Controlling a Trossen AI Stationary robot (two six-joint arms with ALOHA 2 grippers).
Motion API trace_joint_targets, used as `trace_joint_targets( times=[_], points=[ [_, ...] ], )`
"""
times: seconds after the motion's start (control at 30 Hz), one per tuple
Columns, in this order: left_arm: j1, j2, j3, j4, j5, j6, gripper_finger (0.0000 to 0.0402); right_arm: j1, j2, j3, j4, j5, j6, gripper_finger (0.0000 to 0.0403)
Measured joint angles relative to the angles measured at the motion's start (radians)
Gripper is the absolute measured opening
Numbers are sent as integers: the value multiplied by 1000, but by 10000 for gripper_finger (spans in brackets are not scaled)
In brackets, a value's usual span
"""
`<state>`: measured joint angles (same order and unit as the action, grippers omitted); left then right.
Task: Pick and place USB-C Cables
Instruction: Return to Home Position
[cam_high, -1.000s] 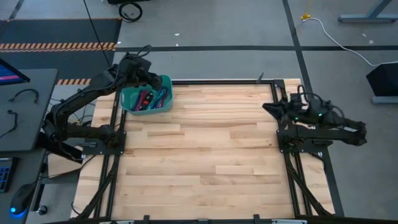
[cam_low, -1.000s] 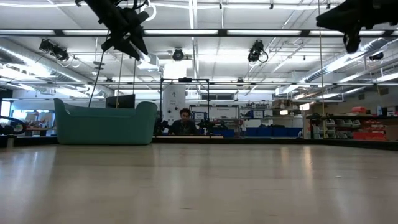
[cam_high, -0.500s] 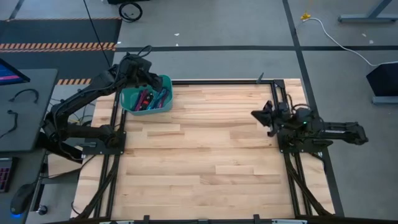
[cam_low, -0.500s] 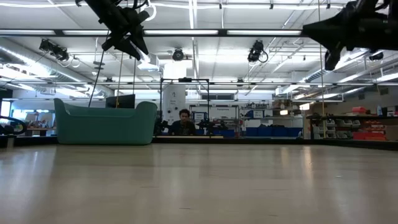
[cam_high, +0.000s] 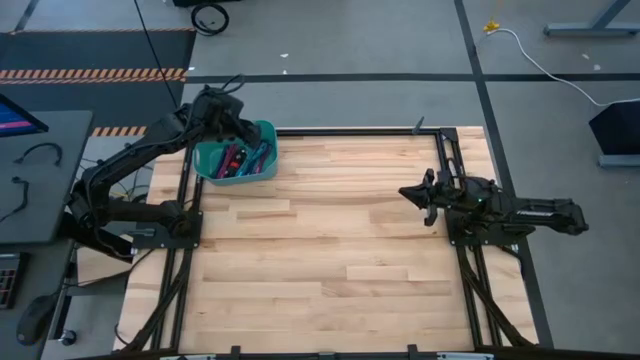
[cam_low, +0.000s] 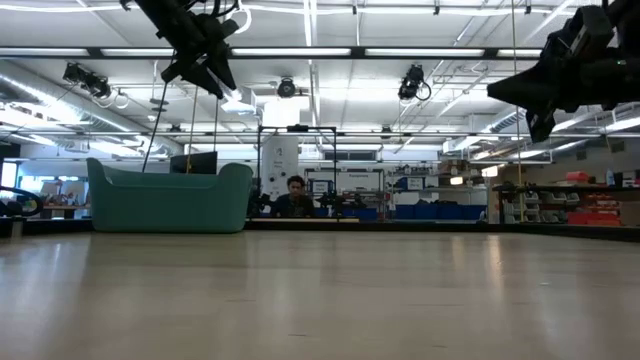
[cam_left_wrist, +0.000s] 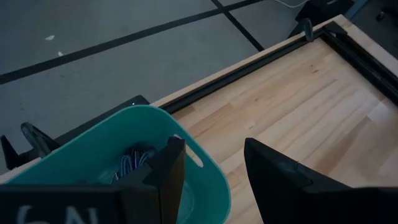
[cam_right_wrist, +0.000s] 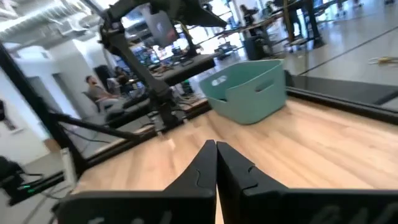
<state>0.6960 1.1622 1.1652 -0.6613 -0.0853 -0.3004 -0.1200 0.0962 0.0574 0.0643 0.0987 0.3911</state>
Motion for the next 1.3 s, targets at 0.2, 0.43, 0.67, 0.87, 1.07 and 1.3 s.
trace_joint_targets(
  times=[0.2,0.43,0.67,0.87,1.07,1.3],
  points=[
    [0,0,0,-21,0,-1,172,0,-92,0,-82,-63,6,2],
    [0,0,0,-29,0,-8,172,14,-84,-50,-50,-83,-67,1],
    [0,-3,0,-31,15,-17,172,26,-84,-51,-50,-99,-208,1],
    [0,-99,-31,-20,56,-8,172,20,-82,-51,-50,-99,-297,1],
    [1,-311,-172,-23,34,-70,172,0,-82,-51,-50,-93,-283,11],
    [1,-487,-372,125,30,-115,172,-1,-82,-51,-50,-93,-280,21]
  ],
)
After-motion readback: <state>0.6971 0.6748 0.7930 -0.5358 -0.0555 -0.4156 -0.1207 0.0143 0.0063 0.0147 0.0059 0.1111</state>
